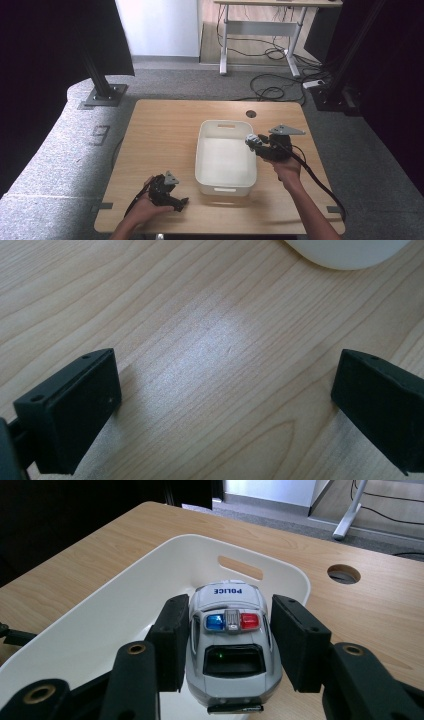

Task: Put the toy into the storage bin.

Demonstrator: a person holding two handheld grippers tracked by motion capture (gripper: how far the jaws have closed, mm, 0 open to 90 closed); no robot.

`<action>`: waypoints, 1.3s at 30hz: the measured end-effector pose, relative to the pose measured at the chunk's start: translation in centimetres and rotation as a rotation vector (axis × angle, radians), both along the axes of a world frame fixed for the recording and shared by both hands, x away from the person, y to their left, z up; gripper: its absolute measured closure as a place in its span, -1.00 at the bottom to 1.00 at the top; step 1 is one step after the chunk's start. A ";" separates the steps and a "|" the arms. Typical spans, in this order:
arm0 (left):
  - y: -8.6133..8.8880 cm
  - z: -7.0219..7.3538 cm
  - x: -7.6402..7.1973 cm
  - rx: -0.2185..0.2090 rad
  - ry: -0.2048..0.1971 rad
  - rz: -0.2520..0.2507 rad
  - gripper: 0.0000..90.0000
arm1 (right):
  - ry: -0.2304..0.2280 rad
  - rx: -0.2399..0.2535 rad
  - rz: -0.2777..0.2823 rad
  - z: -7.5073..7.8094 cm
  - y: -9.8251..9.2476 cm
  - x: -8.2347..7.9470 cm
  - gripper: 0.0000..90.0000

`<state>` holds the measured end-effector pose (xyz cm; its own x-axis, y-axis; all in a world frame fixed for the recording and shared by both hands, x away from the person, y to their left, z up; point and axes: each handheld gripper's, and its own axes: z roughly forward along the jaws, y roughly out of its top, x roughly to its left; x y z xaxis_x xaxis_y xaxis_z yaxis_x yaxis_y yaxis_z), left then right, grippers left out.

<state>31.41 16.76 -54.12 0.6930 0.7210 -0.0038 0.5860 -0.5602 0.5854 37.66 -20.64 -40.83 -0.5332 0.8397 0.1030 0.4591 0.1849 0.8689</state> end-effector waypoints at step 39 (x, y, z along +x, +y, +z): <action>0.0 0.0 0.0 0.002 0.001 -0.006 -1.00 | 0.041 -0.023 0.053 -1.0 5.9 1.9 0.13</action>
<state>31.41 16.74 -54.10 0.6970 0.7171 -0.0030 0.5835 -0.5647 0.5837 39.53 -14.77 -41.80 -0.5729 0.8127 0.1062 0.4828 0.2299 0.8450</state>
